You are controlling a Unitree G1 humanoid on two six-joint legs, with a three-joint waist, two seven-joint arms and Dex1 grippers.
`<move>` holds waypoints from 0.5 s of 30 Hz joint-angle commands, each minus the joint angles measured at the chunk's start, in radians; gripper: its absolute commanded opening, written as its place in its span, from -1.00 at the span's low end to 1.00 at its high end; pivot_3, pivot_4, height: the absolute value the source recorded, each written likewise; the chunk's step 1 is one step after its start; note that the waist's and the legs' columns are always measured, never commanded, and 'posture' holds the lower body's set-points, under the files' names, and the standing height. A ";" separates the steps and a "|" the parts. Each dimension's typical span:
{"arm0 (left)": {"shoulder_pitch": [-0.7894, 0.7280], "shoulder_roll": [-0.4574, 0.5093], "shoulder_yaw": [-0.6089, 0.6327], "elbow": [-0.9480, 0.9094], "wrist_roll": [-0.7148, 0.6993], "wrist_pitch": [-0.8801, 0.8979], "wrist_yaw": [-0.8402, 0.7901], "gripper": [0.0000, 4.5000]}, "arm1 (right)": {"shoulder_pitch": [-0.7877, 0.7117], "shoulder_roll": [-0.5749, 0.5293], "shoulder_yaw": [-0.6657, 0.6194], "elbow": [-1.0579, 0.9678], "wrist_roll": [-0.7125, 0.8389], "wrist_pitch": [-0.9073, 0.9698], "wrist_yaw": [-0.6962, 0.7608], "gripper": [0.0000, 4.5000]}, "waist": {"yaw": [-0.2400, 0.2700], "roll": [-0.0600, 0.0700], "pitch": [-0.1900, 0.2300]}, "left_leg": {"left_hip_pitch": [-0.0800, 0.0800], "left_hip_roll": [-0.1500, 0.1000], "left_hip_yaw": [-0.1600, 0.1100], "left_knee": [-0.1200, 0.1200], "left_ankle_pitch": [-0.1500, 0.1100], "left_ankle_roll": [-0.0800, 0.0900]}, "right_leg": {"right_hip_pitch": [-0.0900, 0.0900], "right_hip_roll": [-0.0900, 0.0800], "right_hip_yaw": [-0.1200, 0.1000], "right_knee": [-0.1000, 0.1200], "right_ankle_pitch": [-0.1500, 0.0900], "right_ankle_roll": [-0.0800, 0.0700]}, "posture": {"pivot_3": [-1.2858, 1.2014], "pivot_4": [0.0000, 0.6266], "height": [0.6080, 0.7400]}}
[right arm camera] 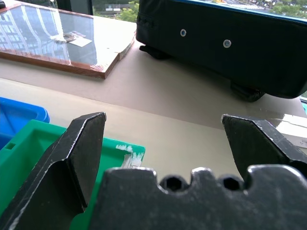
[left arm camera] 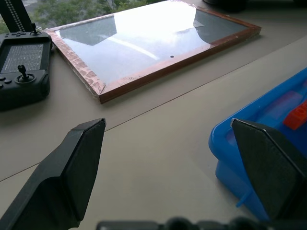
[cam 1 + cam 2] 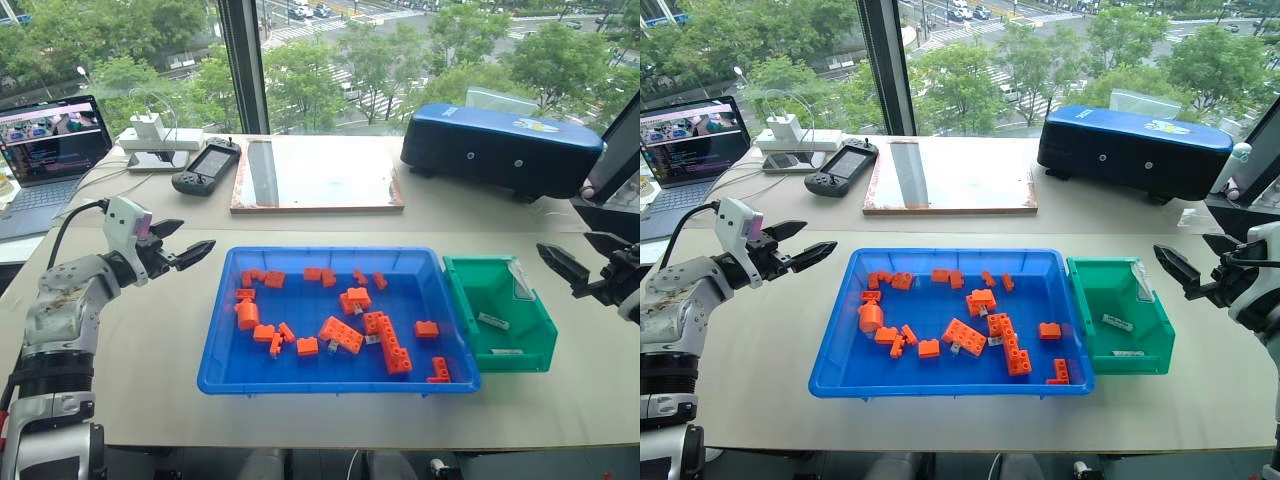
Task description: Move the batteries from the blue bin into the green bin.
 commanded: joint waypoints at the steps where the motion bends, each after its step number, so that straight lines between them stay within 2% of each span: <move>1: -0.066 0.023 0.012 -0.067 -0.056 0.055 -0.037 1.00 | -0.016 -0.024 -0.011 -0.018 0.005 -0.020 0.010 0.99 | 0.000 0.000 0.000 | 0.000 0.000 0.000 0.000 0.000 0.000 | 0.000 0.000 0.000 0.000 0.000 0.000 | 0.03 -0.52 0.88; 4: -0.183 0.061 -0.019 -0.121 -0.125 0.156 -0.135 1.00 | -0.022 -0.073 0.002 -0.062 0.016 0.023 0.033 0.99 | 0.005 -0.002 0.001 | -0.001 0.000 -0.001 0.000 0.000 0.000 | 0.000 0.000 -0.001 0.000 0.000 0.000 | 0.03 -0.52 0.88; 7: -0.202 0.100 -0.083 -0.175 -0.157 0.231 -0.249 1.00 | -0.050 -0.162 0.077 -0.136 0.010 0.123 0.041 0.99 | -0.001 0.002 -0.001 | -0.001 -0.001 0.000 0.001 0.000 0.000 | 0.000 0.000 0.000 -0.001 0.000 0.000 | 0.03 -0.52 0.88; 10: -0.182 0.158 -0.174 -0.270 -0.180 0.296 -0.380 1.00 | -0.118 -0.253 0.179 -0.262 0.076 0.252 0.080 0.99 | -0.020 0.008 -0.002 | 0.001 0.000 0.002 0.000 0.000 0.000 | 0.000 0.000 0.001 -0.001 0.000 0.000 | 0.03 -0.52 0.88; 12: -0.187 0.166 -0.193 -0.300 -0.204 0.326 -0.418 1.00 | -0.190 -0.281 0.251 -0.321 0.120 0.333 0.081 0.99 | -0.028 0.007 -0.002 | 0.001 0.002 0.001 -0.002 0.000 0.000 | 0.000 0.002 0.000 -0.001 -0.001 -0.001 | 0.03 -0.52 0.88; 15: -0.187 0.172 -0.239 -0.333 -0.197 0.316 -0.476 1.00 | -0.366 -0.254 0.437 -0.434 0.222 0.500 0.080 0.99 | -0.035 0.005 -0.001 | 0.001 0.003 0.000 -0.001 0.000 0.000 | 0.000 0.004 0.000 -0.001 -0.001 -0.001 | 0.03 -0.52 0.88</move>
